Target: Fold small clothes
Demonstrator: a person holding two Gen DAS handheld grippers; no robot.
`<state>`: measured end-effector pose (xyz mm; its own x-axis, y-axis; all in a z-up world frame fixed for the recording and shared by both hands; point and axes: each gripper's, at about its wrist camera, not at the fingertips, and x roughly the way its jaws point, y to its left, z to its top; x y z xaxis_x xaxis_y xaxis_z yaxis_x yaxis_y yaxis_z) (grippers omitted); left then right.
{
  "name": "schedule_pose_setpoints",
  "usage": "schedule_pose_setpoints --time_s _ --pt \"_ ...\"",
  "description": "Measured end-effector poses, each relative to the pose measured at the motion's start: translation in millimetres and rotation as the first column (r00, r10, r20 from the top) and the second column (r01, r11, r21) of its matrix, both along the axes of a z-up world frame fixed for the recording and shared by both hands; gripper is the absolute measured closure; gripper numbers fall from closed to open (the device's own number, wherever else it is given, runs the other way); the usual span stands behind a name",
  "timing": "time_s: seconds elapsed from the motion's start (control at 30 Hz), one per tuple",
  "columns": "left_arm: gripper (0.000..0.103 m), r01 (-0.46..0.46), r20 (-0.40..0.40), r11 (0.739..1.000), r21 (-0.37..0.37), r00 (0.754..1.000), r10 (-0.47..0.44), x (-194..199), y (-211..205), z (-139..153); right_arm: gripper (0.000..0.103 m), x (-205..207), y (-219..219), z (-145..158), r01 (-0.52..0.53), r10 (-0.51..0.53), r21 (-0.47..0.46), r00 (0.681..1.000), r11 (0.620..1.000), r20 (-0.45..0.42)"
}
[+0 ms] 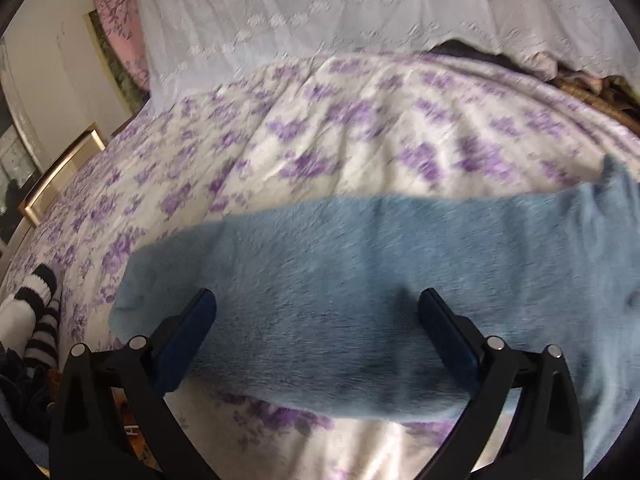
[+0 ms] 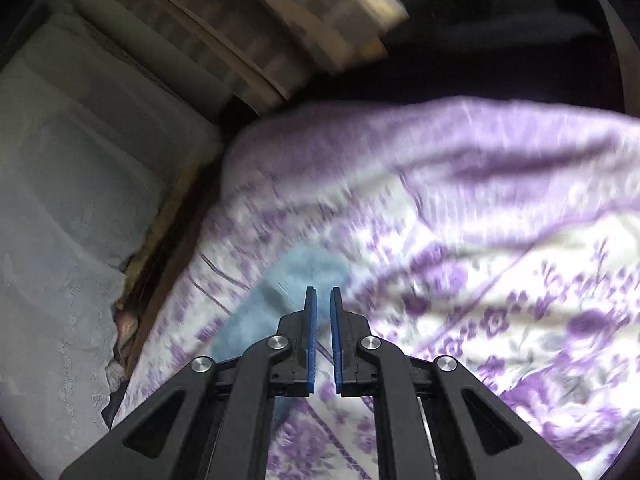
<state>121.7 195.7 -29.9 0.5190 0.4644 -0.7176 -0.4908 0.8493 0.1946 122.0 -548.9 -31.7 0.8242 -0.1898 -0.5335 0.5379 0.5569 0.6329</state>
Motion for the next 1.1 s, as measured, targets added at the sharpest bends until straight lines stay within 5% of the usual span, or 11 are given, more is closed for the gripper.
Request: schedule_pose_setpoints --time_s 0.17,0.3,0.37,0.47,0.5,0.6,0.67,0.8,0.9,1.0,1.1 --pt "0.004 0.14 0.035 0.982 -0.124 0.99 -0.137 20 -35 19 0.082 53 74 25 -0.384 0.386 -0.069 0.922 0.921 0.028" --pt "0.004 0.211 0.034 0.957 -0.197 0.977 -0.208 53 -76 22 0.072 108 181 12 -0.714 0.706 -0.061 0.699 0.697 -0.109" --pt "0.004 0.266 0.02 0.945 -0.188 0.963 -0.267 69 -97 14 0.069 125 212 0 -0.776 0.758 -0.05 0.627 0.629 -0.179" --pt "0.004 0.286 -0.065 0.954 -0.093 0.954 -0.292 86 -113 -20 0.075 139 209 -29 -0.762 0.743 -0.013 0.635 0.648 -0.213" --pt "0.004 0.294 -0.089 0.949 -0.116 0.948 -0.305 90 -110 -31 0.103 145 198 -41 -0.744 0.726 -0.005 0.653 0.668 -0.217" --pt "0.004 0.261 -0.017 0.934 -0.245 0.962 -0.273 89 -87 -22 0.102 150 161 -52 -0.679 0.684 0.089 0.716 0.728 -0.139" --pt "0.005 0.263 0.03 0.934 -0.241 0.964 -0.263 88 -88 -8 0.094 138 171 -28 -0.657 0.644 -0.039 0.748 0.753 -0.164" --pt "0.005 0.396 0.039 0.905 -0.156 0.918 -0.395 103 -131 11 0.057 135 245 5 -0.803 0.776 -0.188 0.596 0.566 -0.206" --pt "0.005 0.433 -0.026 0.898 -0.081 0.9 -0.436 121 -161 2 0.055 153 299 -3 -0.865 0.805 -0.216 0.501 0.453 -0.317" --pt "0.004 0.444 -0.131 0.892 -0.085 0.883 -0.452 143 -164 -35 0.046 172 313 -31 -0.88 0.786 -0.171 0.473 0.443 -0.397" --pt "0.004 0.422 -0.064 0.881 -0.215 0.894 -0.444 144 -145 -31 0.045 163 307 -21 -0.87 0.786 -0.22 0.493 0.442 -0.372"
